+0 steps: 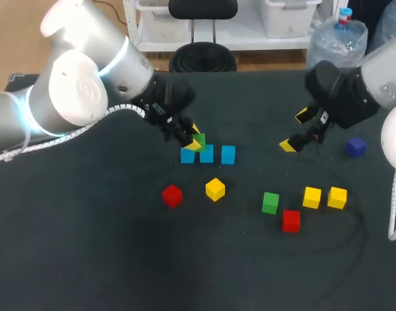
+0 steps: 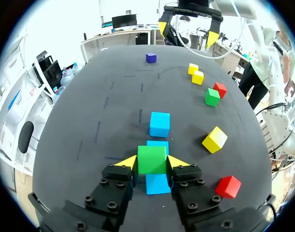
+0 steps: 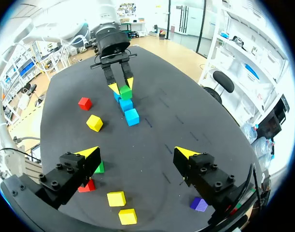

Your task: Place the blue cubes, place green cubes on the blue cubes, place the yellow cubes on the green cubes, then place the red cubes on the yellow cubes, and place purple cube on the red cubes.

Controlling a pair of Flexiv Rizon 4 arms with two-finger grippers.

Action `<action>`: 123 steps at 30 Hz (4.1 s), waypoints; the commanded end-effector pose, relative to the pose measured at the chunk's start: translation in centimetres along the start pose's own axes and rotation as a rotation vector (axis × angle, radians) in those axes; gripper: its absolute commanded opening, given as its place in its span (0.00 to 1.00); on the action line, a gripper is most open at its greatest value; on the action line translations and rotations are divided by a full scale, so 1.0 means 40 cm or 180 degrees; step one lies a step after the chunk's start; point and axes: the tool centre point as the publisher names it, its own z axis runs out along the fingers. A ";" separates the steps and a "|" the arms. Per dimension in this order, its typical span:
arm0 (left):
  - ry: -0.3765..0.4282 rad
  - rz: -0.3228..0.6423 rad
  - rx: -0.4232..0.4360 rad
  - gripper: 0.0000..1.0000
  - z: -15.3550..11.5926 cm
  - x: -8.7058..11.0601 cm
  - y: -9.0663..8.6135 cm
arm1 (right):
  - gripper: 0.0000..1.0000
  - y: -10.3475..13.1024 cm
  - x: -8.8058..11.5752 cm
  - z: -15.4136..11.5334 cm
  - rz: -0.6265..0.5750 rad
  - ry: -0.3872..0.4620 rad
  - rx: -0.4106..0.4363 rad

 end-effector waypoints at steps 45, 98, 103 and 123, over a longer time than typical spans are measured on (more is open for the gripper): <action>0.0047 -0.0019 -0.0018 0.00 -0.011 0.004 -0.022 | 1.00 0.003 0.000 -0.001 0.0003 0.0003 0.0015; -0.0608 -0.1156 -0.0128 1.00 -0.115 0.025 -0.114 | 1.00 0.003 0.000 -0.001 0.0003 0.0003 0.0015; -0.0842 -0.1224 -0.0223 1.00 -0.115 0.016 -0.146 | 1.00 0.003 0.000 -0.001 0.0003 0.0003 0.0015; -0.0842 -0.1075 -0.0252 1.00 -0.165 0.041 -0.219 | 1.00 0.003 0.000 -0.001 0.0003 0.0003 0.0015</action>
